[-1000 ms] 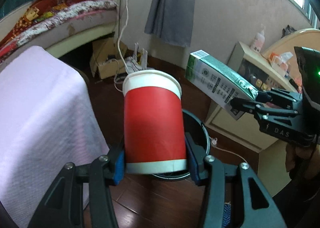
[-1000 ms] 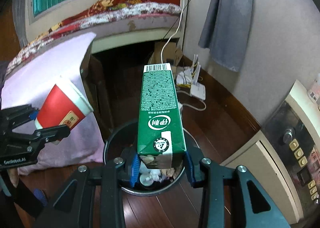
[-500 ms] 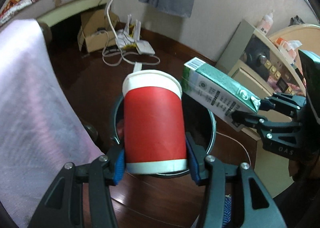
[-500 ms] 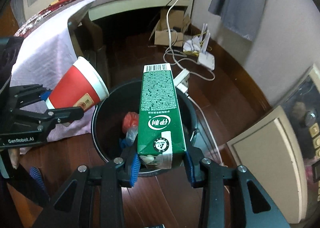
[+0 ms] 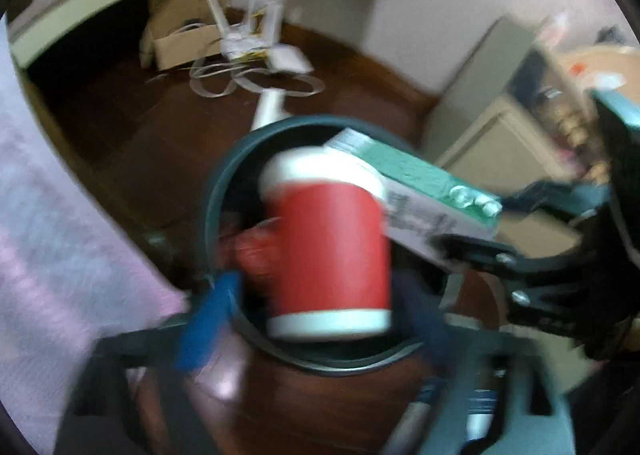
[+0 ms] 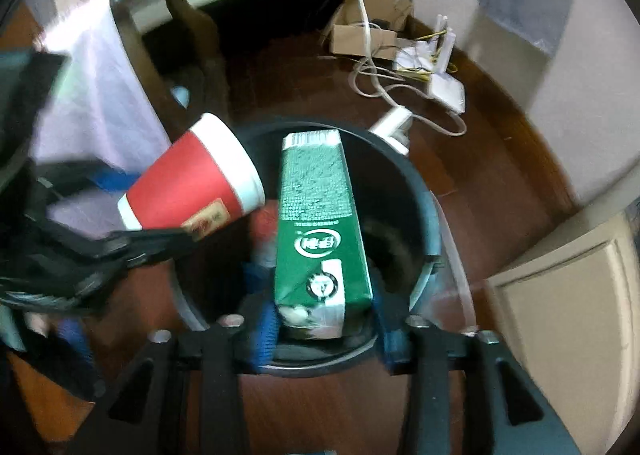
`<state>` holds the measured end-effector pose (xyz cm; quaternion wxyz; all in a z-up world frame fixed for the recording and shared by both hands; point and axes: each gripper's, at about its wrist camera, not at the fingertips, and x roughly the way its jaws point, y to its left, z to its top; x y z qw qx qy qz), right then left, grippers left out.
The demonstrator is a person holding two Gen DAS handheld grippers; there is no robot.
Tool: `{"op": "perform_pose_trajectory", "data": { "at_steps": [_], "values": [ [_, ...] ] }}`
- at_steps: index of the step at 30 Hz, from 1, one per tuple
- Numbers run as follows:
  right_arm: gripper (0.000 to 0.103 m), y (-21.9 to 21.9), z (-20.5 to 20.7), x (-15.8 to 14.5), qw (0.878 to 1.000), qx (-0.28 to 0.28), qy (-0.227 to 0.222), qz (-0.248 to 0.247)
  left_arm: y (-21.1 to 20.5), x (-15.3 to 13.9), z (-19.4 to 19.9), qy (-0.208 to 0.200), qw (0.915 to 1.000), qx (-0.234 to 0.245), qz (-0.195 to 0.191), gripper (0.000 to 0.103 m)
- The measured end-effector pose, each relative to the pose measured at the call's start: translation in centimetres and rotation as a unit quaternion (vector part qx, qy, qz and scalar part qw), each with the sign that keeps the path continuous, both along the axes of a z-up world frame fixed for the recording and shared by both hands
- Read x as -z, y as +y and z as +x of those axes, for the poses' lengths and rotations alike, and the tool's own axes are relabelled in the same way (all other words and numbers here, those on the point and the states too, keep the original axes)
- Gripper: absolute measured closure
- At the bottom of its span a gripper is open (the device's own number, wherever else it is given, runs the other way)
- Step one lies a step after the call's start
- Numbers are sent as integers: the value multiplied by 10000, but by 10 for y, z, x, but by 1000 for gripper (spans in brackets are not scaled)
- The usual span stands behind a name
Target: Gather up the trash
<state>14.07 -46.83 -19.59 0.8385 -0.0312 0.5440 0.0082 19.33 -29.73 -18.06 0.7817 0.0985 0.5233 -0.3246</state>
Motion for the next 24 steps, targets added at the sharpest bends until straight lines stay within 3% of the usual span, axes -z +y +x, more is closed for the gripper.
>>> {"op": "perform_pose_trajectory", "data": {
  "at_steps": [1, 7, 24],
  "values": [
    [0, -4, -2, 2, 9999, 94, 10, -145, 7, -2, 1, -142, 9997, -196, 95, 1],
    [0, -31, -8, -3, 9971, 730, -54, 219, 52, -13, -4, -343, 9945, -972, 193, 1],
    [0, 12, -12, -29, 9983, 435, -305, 219, 60, -25, -16, -476, 9928, -1078, 199, 1]
  ]
}}
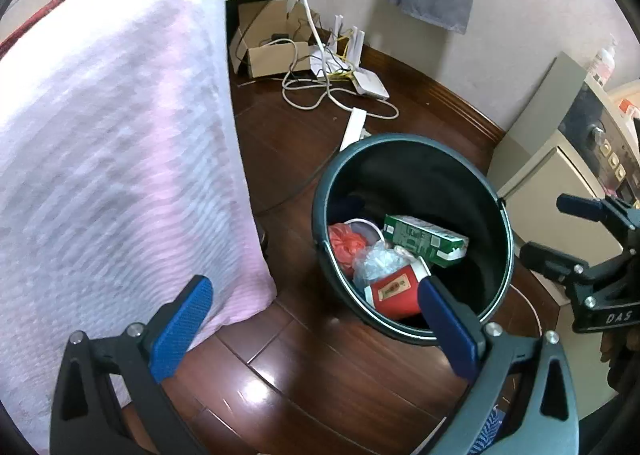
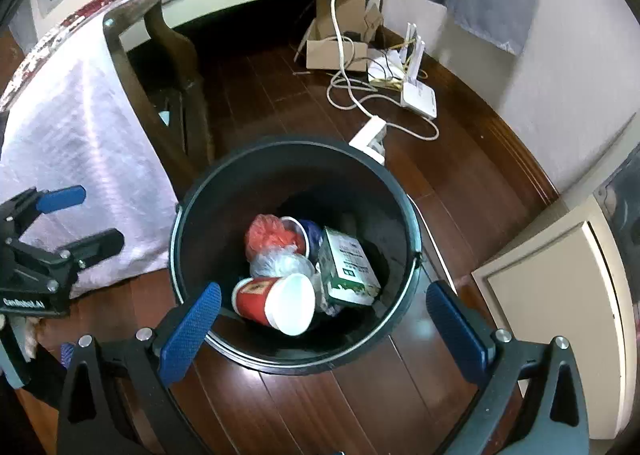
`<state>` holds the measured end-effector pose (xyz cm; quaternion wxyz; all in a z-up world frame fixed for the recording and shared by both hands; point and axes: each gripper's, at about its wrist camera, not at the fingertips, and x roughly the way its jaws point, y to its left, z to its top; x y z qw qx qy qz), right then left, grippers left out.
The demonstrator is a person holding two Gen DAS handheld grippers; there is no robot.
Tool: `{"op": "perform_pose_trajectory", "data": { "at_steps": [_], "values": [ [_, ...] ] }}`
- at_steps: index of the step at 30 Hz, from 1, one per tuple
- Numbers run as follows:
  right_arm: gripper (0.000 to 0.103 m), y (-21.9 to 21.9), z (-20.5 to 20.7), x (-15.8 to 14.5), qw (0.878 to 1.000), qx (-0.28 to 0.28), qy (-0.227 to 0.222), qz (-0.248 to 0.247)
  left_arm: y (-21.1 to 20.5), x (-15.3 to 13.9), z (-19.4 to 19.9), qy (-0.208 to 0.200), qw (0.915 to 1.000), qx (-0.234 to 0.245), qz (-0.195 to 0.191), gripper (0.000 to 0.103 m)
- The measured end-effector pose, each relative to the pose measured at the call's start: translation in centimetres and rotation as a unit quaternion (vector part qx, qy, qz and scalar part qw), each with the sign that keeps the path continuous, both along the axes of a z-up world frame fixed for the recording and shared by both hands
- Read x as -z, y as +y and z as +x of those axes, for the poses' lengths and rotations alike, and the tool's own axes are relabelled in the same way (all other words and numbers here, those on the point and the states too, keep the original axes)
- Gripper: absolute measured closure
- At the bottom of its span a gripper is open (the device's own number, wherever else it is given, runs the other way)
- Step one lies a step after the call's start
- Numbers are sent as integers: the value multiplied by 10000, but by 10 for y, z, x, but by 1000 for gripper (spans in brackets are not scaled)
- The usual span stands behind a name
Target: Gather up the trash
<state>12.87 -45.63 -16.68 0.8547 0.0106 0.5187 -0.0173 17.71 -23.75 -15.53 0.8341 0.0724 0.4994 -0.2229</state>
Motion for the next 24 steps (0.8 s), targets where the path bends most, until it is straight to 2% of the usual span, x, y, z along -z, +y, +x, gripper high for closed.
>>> {"op": "perform_pose_trajectory", "data": {
  "at_steps": [5, 13, 16, 22, 24],
  "values": [
    [0, 10, -2, -16, 9998, -81, -161, -28, 11, -20, -5, -182, 9996, -210, 19, 1],
    [0, 30, -10, -45, 9989, -255, -380, -77, 24, -54, -22, -503, 9984, -237, -34, 1],
    [0, 35, -19, -60, 9987, -163, -483, -28, 33, -70, -32, -626, 9977, -243, -80, 1],
    [0, 57, -47, -105, 9971, 56, -760, -10, 52, -107, -55, -897, 9955, -299, -79, 1],
    [0, 69, -56, -125, 9964, 21, -849, -69, 55, -119, -63, -1018, 9944, -266, 124, 1]
  ]
}}
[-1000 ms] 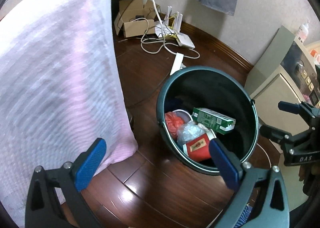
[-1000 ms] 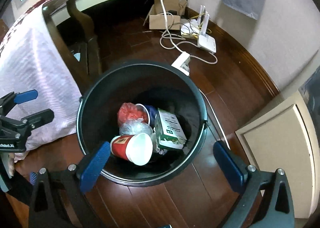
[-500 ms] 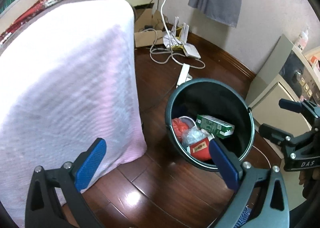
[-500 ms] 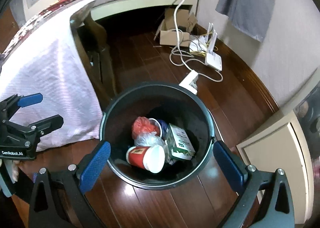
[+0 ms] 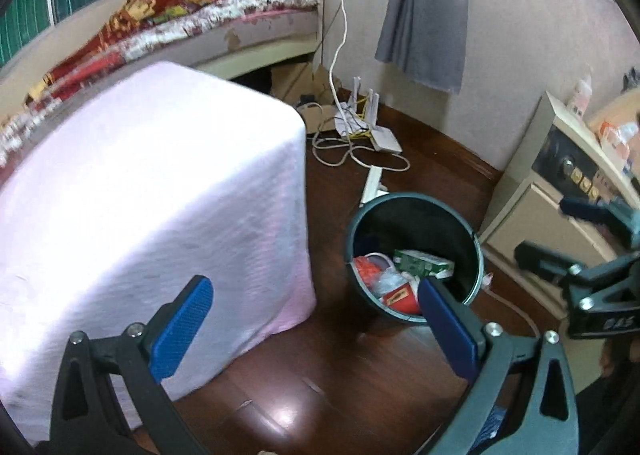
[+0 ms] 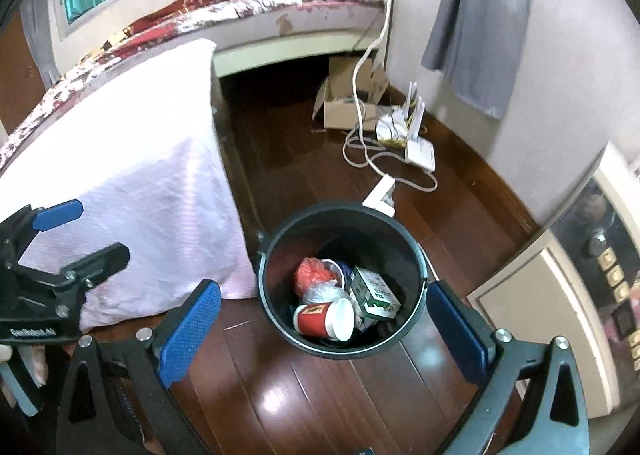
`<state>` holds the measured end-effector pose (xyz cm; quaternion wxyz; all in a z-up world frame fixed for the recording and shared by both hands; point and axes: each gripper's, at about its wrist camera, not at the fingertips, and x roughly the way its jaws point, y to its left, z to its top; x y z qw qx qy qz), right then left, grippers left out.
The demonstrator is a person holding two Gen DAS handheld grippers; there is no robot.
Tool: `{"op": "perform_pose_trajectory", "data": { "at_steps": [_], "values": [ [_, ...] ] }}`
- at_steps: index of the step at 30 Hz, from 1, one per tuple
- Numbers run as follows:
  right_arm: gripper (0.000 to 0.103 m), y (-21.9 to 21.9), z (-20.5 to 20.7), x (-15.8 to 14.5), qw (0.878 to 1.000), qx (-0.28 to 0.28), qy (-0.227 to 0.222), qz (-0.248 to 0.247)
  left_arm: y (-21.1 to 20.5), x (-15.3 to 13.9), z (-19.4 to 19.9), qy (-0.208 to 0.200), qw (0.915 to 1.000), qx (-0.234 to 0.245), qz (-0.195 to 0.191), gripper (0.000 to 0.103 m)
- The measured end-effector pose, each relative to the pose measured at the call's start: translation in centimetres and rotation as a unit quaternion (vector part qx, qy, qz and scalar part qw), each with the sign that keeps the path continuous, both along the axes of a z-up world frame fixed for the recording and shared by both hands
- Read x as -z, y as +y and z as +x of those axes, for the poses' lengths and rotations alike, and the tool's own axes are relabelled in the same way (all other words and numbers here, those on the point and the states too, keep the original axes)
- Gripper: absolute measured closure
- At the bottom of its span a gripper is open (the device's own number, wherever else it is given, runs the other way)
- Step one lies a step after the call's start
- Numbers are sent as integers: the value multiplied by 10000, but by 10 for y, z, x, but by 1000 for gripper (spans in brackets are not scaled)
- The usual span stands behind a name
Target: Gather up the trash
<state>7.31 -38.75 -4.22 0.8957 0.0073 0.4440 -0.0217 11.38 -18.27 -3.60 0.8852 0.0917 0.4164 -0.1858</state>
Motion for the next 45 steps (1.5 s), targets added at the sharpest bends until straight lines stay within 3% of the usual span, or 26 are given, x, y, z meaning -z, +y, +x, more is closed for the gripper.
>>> {"op": "perform_pose_trajectory", "data": {
  "at_steps": [4, 17, 24, 33, 45],
  "values": [
    [0, 18, -14, -31, 9998, -28, -111, -191, 12, -19, -9, -70, 9999, -58, 73, 1],
    [0, 56, -71, -124, 9967, -46, -729, -350, 49, -83, -62, -634, 9975, -62, -316, 1],
    [0, 73, -106, -160, 9932, -123, -1088, -405, 67, -113, -88, -983, 9942, -112, -416, 1],
    [0, 83, -127, -182, 9897, -121, -1365, -414, 84, -133, -106, -1327, 9892, -277, -554, 1],
    [0, 86, -130, -182, 9900, -130, -1363, -345, 83, -127, -109, -1286, 9894, -250, -627, 1]
  ]
}}
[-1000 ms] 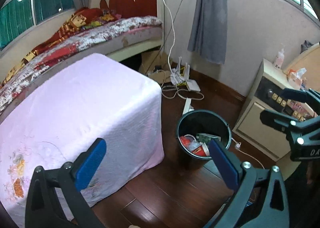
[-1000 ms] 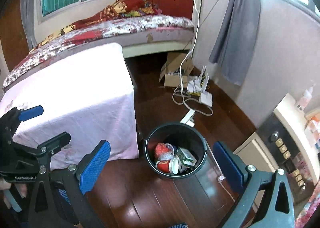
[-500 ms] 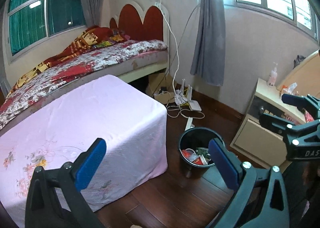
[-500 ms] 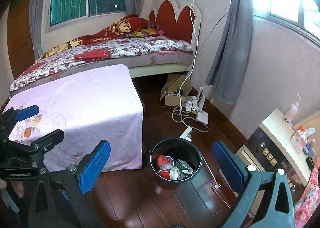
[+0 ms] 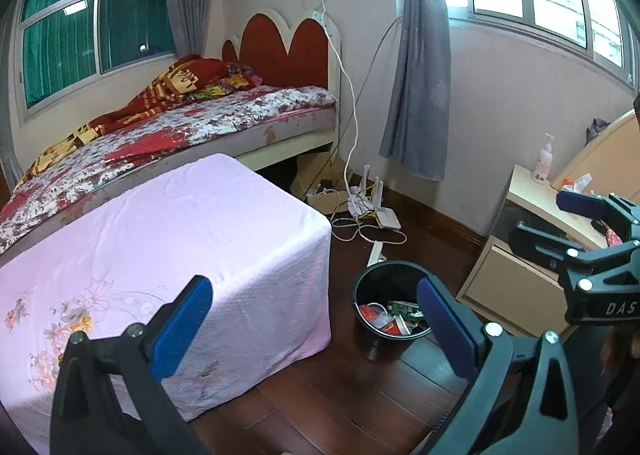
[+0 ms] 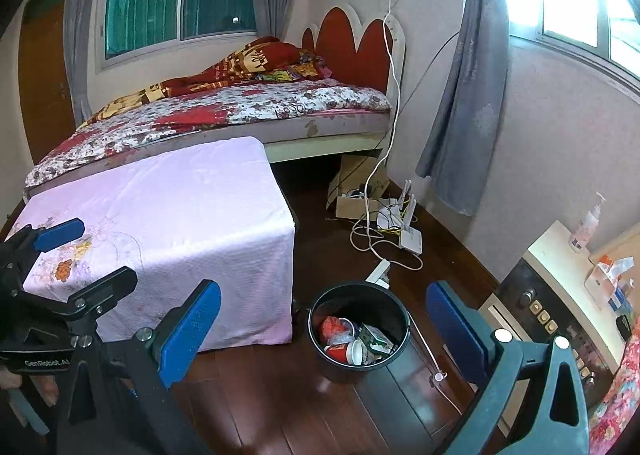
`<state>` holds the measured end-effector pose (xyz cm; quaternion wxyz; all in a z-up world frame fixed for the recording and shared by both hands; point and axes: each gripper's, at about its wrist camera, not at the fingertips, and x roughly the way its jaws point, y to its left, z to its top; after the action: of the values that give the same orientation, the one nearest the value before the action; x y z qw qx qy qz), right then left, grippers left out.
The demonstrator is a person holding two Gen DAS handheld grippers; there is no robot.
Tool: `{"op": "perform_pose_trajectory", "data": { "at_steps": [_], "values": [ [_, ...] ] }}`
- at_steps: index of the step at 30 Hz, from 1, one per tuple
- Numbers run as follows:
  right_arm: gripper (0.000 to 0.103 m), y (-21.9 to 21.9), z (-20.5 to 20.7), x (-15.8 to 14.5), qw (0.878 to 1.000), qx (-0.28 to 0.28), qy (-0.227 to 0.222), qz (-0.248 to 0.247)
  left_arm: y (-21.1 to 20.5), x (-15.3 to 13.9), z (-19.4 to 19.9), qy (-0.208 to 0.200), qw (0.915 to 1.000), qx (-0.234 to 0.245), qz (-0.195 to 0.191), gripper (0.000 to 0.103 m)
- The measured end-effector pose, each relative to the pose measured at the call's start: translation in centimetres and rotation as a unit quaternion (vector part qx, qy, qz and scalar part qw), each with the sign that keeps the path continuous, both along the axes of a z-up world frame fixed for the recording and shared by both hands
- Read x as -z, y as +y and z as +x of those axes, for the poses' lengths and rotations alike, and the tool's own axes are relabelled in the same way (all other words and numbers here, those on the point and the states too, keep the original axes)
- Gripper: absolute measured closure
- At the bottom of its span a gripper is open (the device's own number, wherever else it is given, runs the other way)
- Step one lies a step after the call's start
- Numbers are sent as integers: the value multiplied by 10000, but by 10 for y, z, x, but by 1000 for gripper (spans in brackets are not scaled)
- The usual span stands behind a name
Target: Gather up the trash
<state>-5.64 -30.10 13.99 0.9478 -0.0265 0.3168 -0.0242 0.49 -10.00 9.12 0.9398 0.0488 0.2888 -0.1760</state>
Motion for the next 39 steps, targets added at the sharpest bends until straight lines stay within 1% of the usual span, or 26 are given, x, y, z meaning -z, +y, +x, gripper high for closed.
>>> {"op": "perform_pose_trajectory", "data": {
  "at_steps": [8, 39],
  "values": [
    [0, -4, 2, 6, 10000, 10, 47, 40, 1, 0, 1, -1, 10000, -20, -37, 1],
    [0, -4, 3, 8, 10000, 10, 54, 36, 6, -3, 3, -14, 10000, -37, -31, 1]
  ]
}}
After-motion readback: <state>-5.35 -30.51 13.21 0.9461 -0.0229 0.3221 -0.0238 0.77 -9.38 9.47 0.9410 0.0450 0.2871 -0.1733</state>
